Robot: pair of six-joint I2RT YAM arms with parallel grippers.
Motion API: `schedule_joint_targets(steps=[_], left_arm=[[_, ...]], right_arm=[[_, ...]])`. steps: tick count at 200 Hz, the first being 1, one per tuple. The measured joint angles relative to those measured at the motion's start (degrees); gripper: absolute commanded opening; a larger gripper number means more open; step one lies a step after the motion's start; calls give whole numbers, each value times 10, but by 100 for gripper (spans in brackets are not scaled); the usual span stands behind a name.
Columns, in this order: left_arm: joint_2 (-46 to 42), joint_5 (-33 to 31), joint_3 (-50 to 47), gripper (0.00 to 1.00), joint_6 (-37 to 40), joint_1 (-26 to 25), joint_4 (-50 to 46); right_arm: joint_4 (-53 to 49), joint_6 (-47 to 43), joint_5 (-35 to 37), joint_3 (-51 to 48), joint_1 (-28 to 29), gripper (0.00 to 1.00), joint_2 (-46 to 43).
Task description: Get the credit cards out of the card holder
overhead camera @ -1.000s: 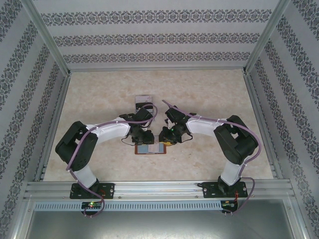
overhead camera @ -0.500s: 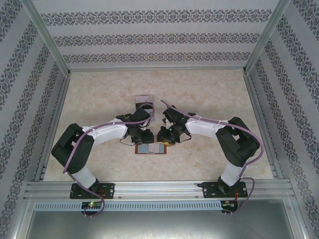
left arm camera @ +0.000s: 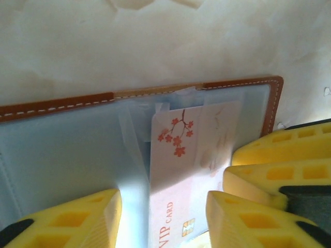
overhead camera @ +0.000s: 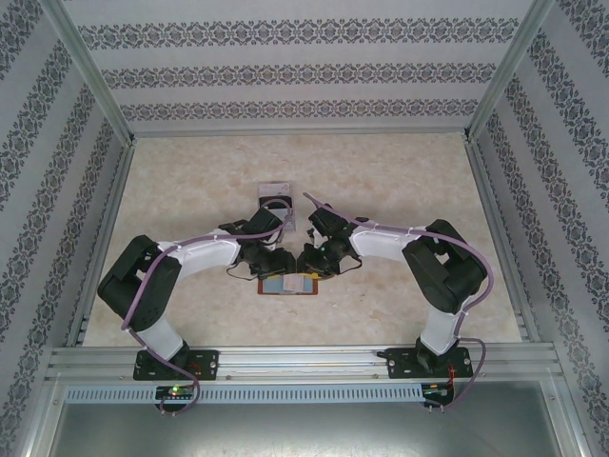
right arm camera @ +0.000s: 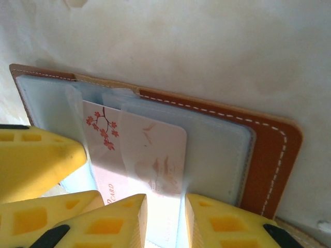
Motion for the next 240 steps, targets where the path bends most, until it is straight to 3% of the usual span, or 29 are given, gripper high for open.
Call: schedule_joint_targets(steps=[36, 94, 176, 240], left_arm=[[0, -7, -1, 58, 5, 3, -2], [-5, -12, 2, 58, 17, 3, -8], [-30, 17, -5, 43, 0, 3, 25], [-9, 25, -5, 42, 0, 4, 32]], right_arm=[[1, 0, 0, 0, 0, 27, 0], [1, 0, 0, 0, 0, 27, 0], [1, 0, 0, 0, 0, 26, 0], [0, -1, 1, 0, 0, 26, 0]])
